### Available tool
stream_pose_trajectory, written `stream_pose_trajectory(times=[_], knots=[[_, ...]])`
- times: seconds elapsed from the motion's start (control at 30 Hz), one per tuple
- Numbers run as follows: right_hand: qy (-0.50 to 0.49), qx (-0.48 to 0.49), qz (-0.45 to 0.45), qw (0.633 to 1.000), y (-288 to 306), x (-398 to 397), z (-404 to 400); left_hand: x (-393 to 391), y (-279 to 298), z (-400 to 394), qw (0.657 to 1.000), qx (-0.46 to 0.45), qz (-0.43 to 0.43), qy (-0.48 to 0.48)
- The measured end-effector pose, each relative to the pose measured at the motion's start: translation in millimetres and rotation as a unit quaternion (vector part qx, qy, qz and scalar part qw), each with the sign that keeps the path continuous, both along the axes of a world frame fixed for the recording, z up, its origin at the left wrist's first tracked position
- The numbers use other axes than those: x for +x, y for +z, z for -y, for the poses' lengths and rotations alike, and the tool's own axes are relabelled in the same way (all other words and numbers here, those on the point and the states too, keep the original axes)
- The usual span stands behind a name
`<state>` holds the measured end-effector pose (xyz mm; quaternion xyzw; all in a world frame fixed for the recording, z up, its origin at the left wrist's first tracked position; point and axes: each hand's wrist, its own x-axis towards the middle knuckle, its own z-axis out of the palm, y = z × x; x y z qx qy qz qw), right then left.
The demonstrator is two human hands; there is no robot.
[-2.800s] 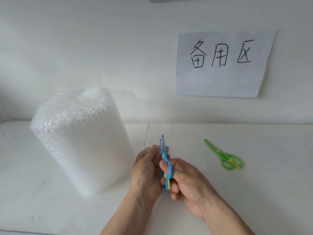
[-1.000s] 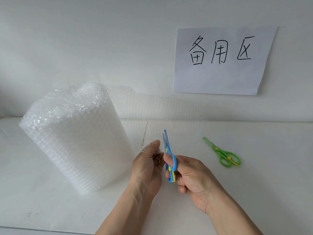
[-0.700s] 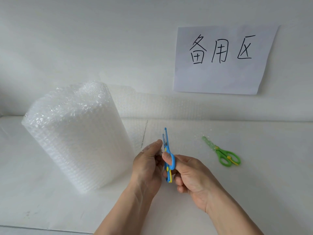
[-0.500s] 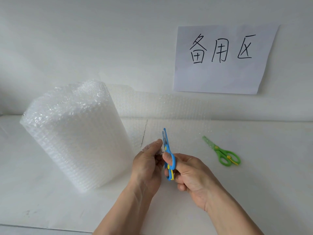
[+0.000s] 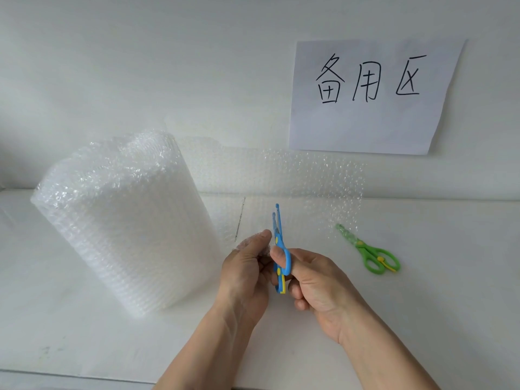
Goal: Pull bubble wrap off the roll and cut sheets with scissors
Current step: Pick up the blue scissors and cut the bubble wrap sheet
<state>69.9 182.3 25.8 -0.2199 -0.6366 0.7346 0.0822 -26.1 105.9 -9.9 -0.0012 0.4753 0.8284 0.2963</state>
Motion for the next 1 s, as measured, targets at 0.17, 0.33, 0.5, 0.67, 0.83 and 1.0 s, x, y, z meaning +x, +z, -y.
stream_pose_trajectory(times=[0.17, 0.33, 0.5, 0.67, 0.83, 1.0], knots=[[-0.002, 0.015, 0.000, 1.000, -0.3, 1.3, 0.5, -1.8, -3.1, -1.3, 1.000, 0.008, 0.007, 0.002], [0.008, 0.009, 0.002, 1.000, -1.8, 4.2, 4.6, -3.9, -0.5, -1.1, 0.998, 0.022, 0.054, -0.005], [0.004, 0.013, 0.004, 1.000, -1.4, 3.8, 2.8, -2.8, -3.6, -2.0, 1.000, 0.005, 0.025, 0.003], [0.009, 0.014, 0.003, 1.000, 0.2, 2.5, -2.2, -1.3, -3.7, -2.3, 1.000, 0.001, -0.005, 0.012], [0.010, 0.013, -0.003, 1.000, 0.1, 1.5, -1.9, -0.7, -1.9, -2.2, 1.000, 0.004, -0.008, 0.014], [0.013, 0.014, 0.005, 1.000, -1.0, 2.7, -1.4, -0.5, -2.2, -1.9, 1.000, 0.009, 0.000, 0.026]])
